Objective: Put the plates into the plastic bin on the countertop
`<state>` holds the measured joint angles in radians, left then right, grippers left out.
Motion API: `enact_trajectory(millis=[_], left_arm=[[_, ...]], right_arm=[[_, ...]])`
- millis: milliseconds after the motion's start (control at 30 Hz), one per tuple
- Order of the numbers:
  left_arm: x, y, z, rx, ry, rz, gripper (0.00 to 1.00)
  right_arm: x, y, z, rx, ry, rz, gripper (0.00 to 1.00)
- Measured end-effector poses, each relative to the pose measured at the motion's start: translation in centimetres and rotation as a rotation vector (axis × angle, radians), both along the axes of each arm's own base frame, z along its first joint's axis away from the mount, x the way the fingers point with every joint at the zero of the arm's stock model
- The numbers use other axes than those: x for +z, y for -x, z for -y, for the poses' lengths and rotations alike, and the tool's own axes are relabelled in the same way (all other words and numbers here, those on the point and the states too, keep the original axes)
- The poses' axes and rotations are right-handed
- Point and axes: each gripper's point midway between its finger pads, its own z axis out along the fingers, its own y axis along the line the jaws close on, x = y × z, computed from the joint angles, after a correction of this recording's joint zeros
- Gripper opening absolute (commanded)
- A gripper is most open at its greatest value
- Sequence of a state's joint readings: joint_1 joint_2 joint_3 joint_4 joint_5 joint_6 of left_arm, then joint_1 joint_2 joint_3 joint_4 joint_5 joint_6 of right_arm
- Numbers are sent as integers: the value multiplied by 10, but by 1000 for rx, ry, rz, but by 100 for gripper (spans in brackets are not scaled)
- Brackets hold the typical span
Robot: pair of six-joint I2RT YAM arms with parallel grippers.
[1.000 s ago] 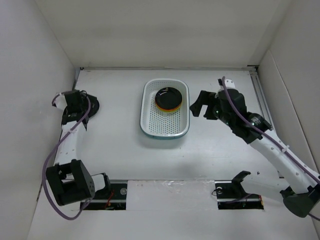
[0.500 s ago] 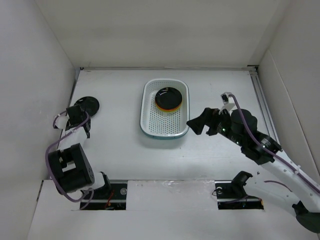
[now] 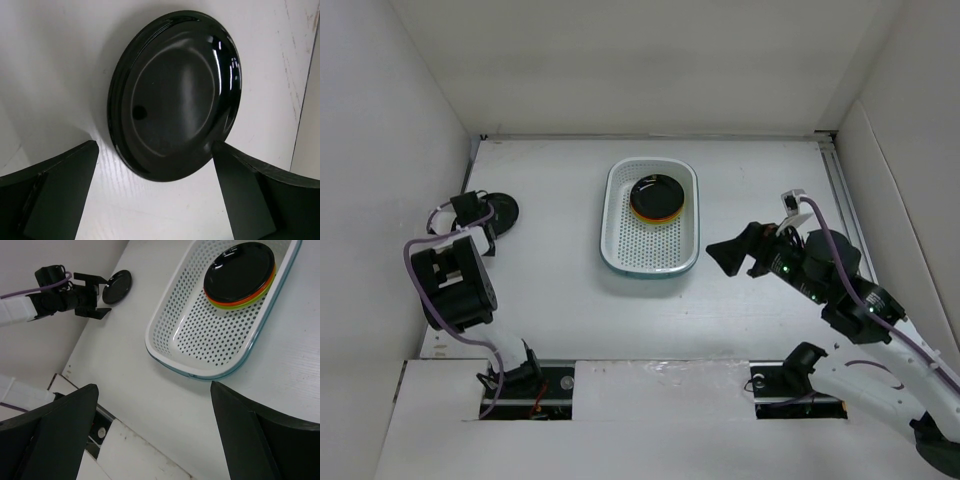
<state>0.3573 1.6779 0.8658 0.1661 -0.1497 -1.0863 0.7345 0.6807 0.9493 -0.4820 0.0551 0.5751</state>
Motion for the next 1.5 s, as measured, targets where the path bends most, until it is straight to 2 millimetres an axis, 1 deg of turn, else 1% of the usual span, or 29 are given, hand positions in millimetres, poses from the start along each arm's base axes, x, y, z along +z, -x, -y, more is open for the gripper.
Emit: enact_trajectory(millis=[67, 100, 133, 233, 267, 400, 433, 467, 533, 567, 600, 667, 800, 900, 967, 1033, 1100, 1133, 1200, 1300, 1333, 1400, 1467, 1500], left_arm=[[0, -6, -2, -8, -6, 2, 93], [0, -9, -3, -11, -9, 5, 88], [0, -10, -3, -12, -10, 4, 78], [-4, -9, -3, -18, -12, -8, 62], [-5, -8, -3, -18, -10, -16, 50], [-16, -2, -1, -23, 1, -56, 20], [-18, -2, -1, -22, 5, -64, 17], [-19, -1, 0, -25, 6, -74, 14], [-21, -2, -1, -24, 10, -81, 12], [-20, -3, -1, -24, 10, -82, 5], [-20, -4, -2, -22, 11, -80, 2], [-17, -9, -3, -21, 11, -67, 0], [-12, -14, -3, -29, 12, -54, 0], [-10, -17, 3, -55, 25, -48, 0], [-3, -24, 9, -78, 19, -40, 0], [7, -34, 19, -114, 2, -23, 0], [23, -40, 37, -168, -20, 0, 0], [34, -43, 48, -199, -33, 17, 0], [62, -47, 68, -263, -70, 65, 0], [118, -61, 102, -374, -136, 174, 0], [139, -66, 115, -408, -160, 219, 0], [173, -71, 147, -485, -202, 303, 0], [196, -70, 189, -584, -220, 367, 0], [201, -69, 211, -643, -218, 387, 0]], right_arm=[[-2, -1, 1, -4, 9, -3, 100], [-2, -1, 1, -7, 11, -4, 100], [-2, -2, 1, -7, 12, -5, 100], [-4, -3, -1, -7, 19, -9, 100], [-4, -4, -1, -8, 21, -10, 100], [1, -6, 1, -25, 23, -4, 100], [4, -6, 2, -29, 21, 2, 100], [8, -7, 4, -35, 18, 10, 100], [16, -7, 6, -43, 9, 26, 100], [19, -6, 7, -48, 4, 33, 100], [21, -6, 9, -52, 2, 39, 100], [24, -6, 11, -60, 0, 46, 100], [27, -6, 14, -72, -2, 56, 100], [26, -6, 15, -75, 1, 54, 100], [25, -6, 15, -76, 3, 52, 100], [25, -6, 16, -78, 4, 51, 100], [24, -5, 18, -87, 7, 50, 100], [24, -5, 20, -94, 10, 49, 100], [24, -5, 26, -117, 10, 51, 100], [25, -7, 35, -168, 5, 51, 100], [25, -8, 38, -185, 4, 52, 100], [23, -10, 43, -215, 7, 45, 100], [21, -11, 45, -234, 11, 34, 100], [20, -12, 46, -241, 10, 28, 100]])
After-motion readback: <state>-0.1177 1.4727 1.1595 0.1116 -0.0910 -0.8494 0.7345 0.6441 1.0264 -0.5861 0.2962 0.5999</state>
